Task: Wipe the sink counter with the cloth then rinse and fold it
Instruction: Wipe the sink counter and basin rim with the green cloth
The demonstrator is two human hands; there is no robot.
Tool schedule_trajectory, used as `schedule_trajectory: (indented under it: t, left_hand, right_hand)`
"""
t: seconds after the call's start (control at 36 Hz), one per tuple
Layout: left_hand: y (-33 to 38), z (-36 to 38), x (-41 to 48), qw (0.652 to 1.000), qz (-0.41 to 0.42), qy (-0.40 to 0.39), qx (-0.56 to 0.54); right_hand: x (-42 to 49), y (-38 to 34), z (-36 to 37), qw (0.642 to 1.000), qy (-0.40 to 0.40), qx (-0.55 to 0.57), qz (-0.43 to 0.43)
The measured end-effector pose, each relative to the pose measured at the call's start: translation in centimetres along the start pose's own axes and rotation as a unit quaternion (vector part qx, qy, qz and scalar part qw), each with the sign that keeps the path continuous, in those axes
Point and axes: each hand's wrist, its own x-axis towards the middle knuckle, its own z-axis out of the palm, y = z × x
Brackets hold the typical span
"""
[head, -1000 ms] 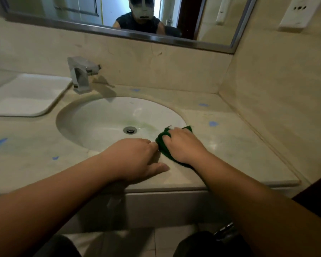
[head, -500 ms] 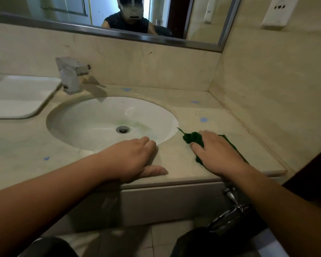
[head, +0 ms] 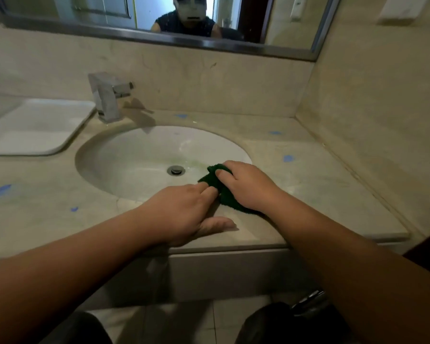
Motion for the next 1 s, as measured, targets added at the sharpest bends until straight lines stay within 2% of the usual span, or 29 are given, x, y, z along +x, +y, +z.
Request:
schedule_trajectory:
  t: [0.08,0.17,0.25,0.31,0.36,0.44,0.58,0.75,0.83,0.92,1.0]
  left_hand:
    - [0.3,-0.6,0.1,1.000,-0.010,-0.013,0.023]
    - [0.8,-1.1,0.5,0.999,-0.019,-0.024,0.039]
    - [1.3,-1.2,1.2,0.998,-0.033,-0.036,0.042]
    - [1.7,-1.0,1.5,0.997,-0.042,-0.040,0.053]
    - [1.9,-0.7,1.7,0.996,-0.044,-0.041,0.063]
    - [1.8,-0.8,1.9,0.996,-0.030,-0.048,0.066]
    - [1.4,-1.2,2.6,0.995,0.001,-0.065,0.080]
    - [1.1,-1.1,2.4,0.996,-0.005,-0.057,0.070]
    - [0.8,-1.0,2.5,0.996,0.000,-0.060,0.072]
    - [0.0,-1.2,2.9,0.995,0.018,-0.075,0.056]
    - [-1.2,-1.9,4.3,0.993,0.025,-0.105,0.044]
  right_hand:
    - [-1.4,0.2,-3.8,0.996,0.059,0.061,0.002]
    - [-3.3,1.8,-8.0,0.989,0.141,0.038,0.011]
    - [-5.0,4.3,-9.9,0.976,0.207,0.014,0.062]
    - [-5.7,6.3,-8.5,0.976,0.177,-0.031,0.121]
    - [-6.3,7.7,-5.5,0.975,0.101,-0.093,0.174]
    - [-6.0,8.1,-1.9,0.967,0.059,-0.185,0.168]
    - [-3.3,5.7,-0.5,0.980,0.045,-0.166,0.104]
    - [-0.8,2.7,1.3,0.990,0.033,-0.134,0.017]
    - [-0.3,2.0,1.0,0.997,0.034,-0.072,0.010]
    - [-0.3,1.8,-1.5,0.997,0.046,0.054,0.019]
    - [0.0,2.9,-5.4,0.989,0.102,0.094,0.043]
